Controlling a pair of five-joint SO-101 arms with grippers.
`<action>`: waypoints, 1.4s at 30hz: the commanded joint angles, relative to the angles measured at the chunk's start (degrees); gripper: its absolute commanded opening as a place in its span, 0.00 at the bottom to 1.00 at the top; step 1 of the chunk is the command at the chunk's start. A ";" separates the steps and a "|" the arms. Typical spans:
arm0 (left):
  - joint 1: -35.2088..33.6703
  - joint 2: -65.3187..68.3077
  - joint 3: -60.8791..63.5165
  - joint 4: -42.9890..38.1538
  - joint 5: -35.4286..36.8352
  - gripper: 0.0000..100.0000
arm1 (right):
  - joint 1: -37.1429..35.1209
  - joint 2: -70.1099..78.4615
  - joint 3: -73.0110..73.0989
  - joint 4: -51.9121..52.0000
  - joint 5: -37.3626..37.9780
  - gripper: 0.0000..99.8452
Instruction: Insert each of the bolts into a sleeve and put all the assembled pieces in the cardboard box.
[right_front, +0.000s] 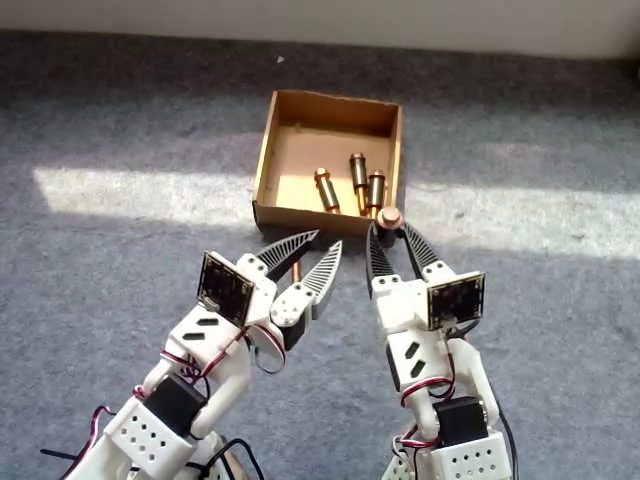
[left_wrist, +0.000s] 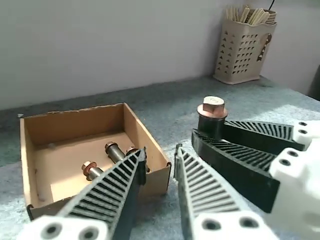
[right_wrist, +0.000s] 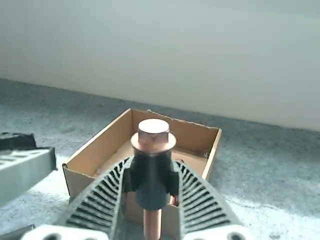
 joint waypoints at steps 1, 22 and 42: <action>-5.58 -0.66 -1.89 0.09 -6.07 0.05 | 1.01 -0.66 6.73 0.84 -0.35 0.01; -32.66 -0.66 12.18 1.67 -12.92 0.01 | 2.59 -0.57 6.73 5.67 -0.26 0.01; -33.36 -0.22 12.18 10.37 -13.19 0.01 | -0.31 0.40 -13.58 20.35 -0.09 0.01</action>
